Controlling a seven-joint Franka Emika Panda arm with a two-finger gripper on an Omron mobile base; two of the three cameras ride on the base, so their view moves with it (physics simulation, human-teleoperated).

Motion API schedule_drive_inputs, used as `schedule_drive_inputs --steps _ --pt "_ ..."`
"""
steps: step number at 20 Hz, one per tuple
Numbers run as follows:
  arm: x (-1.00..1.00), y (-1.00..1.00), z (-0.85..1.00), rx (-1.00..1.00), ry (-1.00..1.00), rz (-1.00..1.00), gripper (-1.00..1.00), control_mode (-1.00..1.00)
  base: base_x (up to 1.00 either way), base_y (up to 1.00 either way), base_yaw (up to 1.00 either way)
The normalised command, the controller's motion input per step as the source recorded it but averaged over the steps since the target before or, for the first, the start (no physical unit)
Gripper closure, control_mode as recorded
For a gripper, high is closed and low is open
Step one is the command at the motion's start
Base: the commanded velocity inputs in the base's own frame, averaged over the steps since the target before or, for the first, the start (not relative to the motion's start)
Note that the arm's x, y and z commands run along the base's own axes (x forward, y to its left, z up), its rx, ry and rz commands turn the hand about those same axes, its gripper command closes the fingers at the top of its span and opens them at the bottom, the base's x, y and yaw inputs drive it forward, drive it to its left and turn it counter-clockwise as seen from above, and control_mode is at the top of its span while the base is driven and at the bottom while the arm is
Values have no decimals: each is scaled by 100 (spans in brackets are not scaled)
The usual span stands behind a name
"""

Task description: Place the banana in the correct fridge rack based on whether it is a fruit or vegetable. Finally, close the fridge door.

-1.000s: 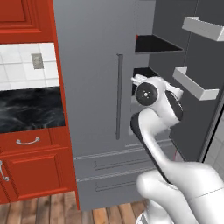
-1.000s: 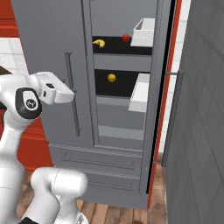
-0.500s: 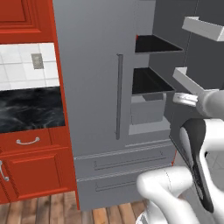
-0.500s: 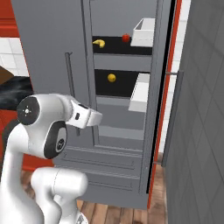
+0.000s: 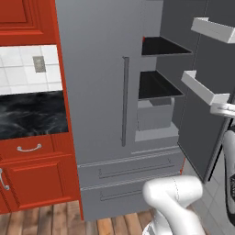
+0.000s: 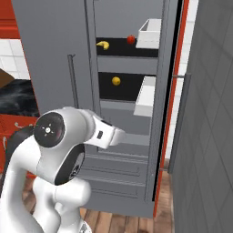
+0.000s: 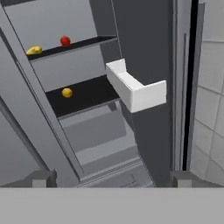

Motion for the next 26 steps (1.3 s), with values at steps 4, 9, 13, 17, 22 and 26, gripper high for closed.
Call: schedule_drive_inputs --steps 4,9,13,17,22,26 --pt "-11 -91 0 14 0 0 -100 -100 0 0 0" --pt "-31 -71 0 26 0 -11 -100 -100 0 0 0" --pt "0 -39 0 41 0 -27 -100 -100 0 0 0" --pt "-4 -62 -3 41 -2 -18 -100 -100 0 0 0" --pt "16 -59 -25 28 -14 -19 -100 -100 0 0 0" --pt "66 -43 -17 2 -10 -1 -100 -100 0 0 0"
